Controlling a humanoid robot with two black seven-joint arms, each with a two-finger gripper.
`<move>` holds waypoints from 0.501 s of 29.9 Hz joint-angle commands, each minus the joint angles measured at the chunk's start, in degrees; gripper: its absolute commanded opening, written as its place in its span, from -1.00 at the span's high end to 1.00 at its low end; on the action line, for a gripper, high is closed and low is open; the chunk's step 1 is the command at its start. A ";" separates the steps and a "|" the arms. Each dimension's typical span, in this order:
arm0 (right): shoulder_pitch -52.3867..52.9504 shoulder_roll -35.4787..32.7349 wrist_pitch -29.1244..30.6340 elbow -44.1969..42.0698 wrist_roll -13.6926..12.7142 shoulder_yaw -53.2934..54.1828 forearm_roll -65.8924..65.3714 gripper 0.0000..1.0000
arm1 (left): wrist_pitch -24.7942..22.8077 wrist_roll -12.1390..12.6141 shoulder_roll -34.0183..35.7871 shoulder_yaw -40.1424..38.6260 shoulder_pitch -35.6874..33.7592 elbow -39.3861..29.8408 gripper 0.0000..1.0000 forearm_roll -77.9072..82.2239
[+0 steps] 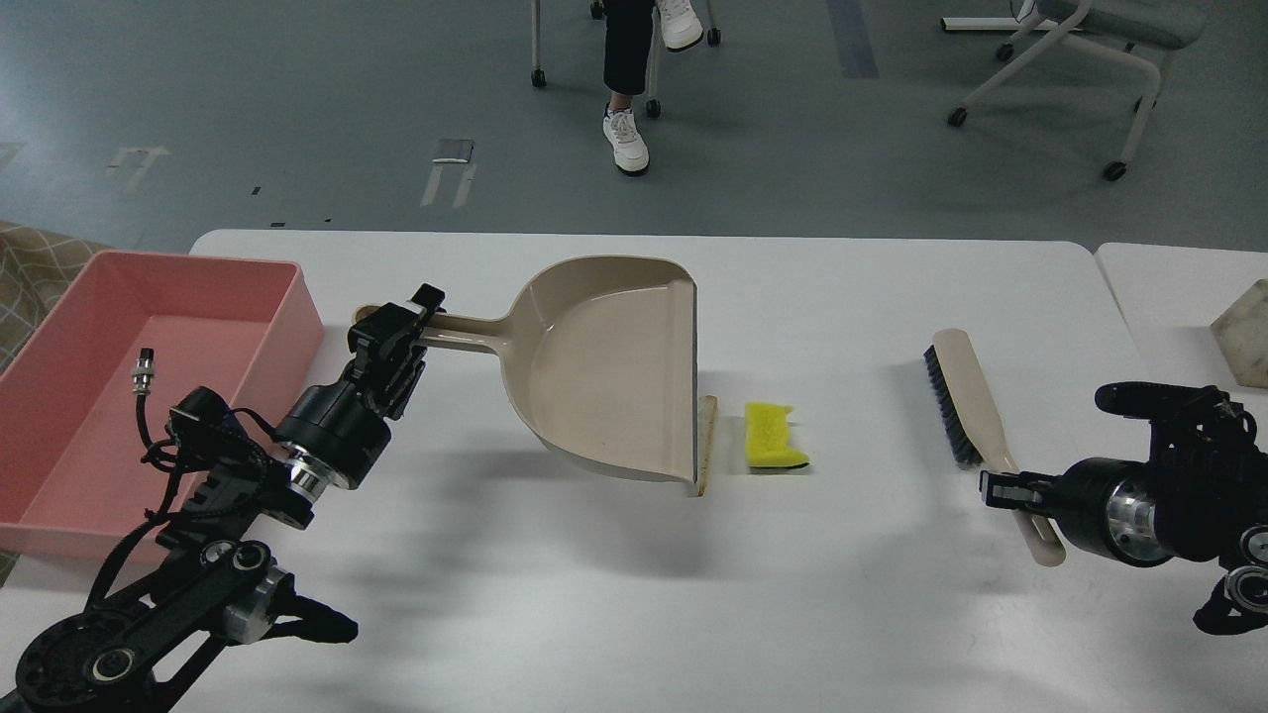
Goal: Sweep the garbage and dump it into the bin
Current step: 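Grasp the wooden-handled brush with the right gripper, then sweep the yellow sponge and stick into the dustpan with the brush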
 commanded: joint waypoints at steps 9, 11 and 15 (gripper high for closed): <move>-0.18 -1.20 2.57 2.51 0.26 4.65 4.17 1.00 | 0.07 -2.67 4.81 0.44 1.40 -0.66 1.00 0.09; -0.18 -0.41 2.57 2.60 0.26 4.65 4.26 1.00 | 0.07 -3.55 5.60 0.61 1.49 0.13 1.00 0.18; -0.09 2.66 3.27 2.60 0.17 4.56 4.26 1.00 | 0.25 -4.25 6.13 1.14 1.93 2.24 1.00 0.35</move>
